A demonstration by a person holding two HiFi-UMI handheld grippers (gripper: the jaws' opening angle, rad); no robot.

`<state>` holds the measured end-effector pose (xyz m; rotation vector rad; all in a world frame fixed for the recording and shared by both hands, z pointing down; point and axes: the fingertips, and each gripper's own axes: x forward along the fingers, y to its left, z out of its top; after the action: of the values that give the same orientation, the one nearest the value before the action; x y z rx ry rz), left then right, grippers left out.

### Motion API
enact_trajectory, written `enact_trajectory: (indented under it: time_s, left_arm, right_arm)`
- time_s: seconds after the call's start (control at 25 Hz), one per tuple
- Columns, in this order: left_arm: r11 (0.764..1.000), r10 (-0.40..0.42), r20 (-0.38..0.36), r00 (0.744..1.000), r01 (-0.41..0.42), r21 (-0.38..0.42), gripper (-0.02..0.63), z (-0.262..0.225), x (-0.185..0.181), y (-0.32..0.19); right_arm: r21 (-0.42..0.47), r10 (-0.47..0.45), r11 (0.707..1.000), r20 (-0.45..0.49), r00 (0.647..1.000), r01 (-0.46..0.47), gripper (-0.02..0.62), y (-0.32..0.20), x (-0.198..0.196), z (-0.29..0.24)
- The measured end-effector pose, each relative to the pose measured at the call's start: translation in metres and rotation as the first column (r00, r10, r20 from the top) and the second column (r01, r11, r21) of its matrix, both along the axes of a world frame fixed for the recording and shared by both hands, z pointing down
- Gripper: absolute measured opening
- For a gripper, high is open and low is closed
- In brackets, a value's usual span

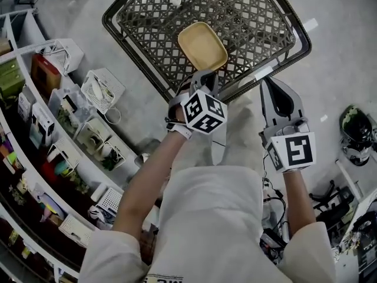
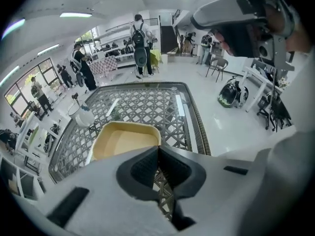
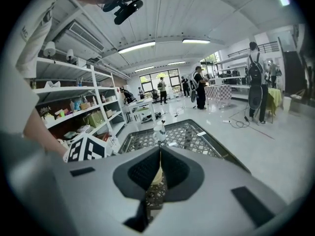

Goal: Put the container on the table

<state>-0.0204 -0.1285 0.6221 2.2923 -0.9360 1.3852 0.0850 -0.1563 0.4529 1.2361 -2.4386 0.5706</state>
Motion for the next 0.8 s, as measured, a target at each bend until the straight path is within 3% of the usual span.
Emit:
enact_trajectory:
  time_s: [0.32,0.8]
  left_arm:
    - [0.998,-0.070,-0.091,0.993,0.070,-0.007,0.024,-0.041,-0.001,0.014]
    - [0.988,-0.149,-0.271,0.951,0.155,0.002,0.023,-0.129,-0.004,0.028]
  right_arm:
    - [0.066,0.031,0.997,-0.039,0.999,-0.028,0.020,0.002,0.005,-0.034]
    - [0.147,0.117,0.983,-0.040,0.992,-0.110,0.018,0.012,0.023,-0.090]
